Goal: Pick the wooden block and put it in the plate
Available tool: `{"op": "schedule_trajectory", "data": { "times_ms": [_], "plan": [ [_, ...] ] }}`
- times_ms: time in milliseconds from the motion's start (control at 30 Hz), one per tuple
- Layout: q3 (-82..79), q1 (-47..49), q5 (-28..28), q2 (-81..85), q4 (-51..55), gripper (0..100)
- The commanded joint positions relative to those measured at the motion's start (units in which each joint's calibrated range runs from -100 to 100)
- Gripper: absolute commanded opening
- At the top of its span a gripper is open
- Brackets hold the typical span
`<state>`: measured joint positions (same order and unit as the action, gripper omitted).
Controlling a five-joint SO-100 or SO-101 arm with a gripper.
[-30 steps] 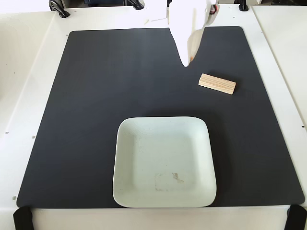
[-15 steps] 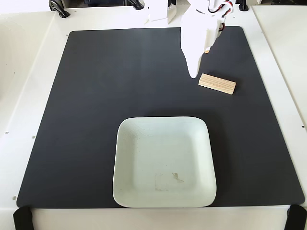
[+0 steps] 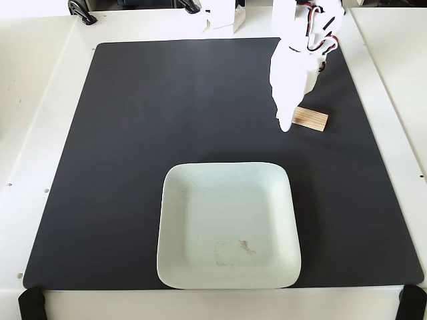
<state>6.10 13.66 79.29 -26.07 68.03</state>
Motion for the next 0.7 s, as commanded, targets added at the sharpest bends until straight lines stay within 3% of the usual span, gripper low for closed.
{"op": "schedule_trajectory", "data": {
  "times_ms": [0,400,667],
  "plan": [
    [3.3,1.0,-1.8,-1.0,-0.5,33],
    [5.2,2.6,-3.2,-3.1,-0.4,31],
    [5.1,2.6,-3.0,-3.1,0.0,0]
  ]
}}
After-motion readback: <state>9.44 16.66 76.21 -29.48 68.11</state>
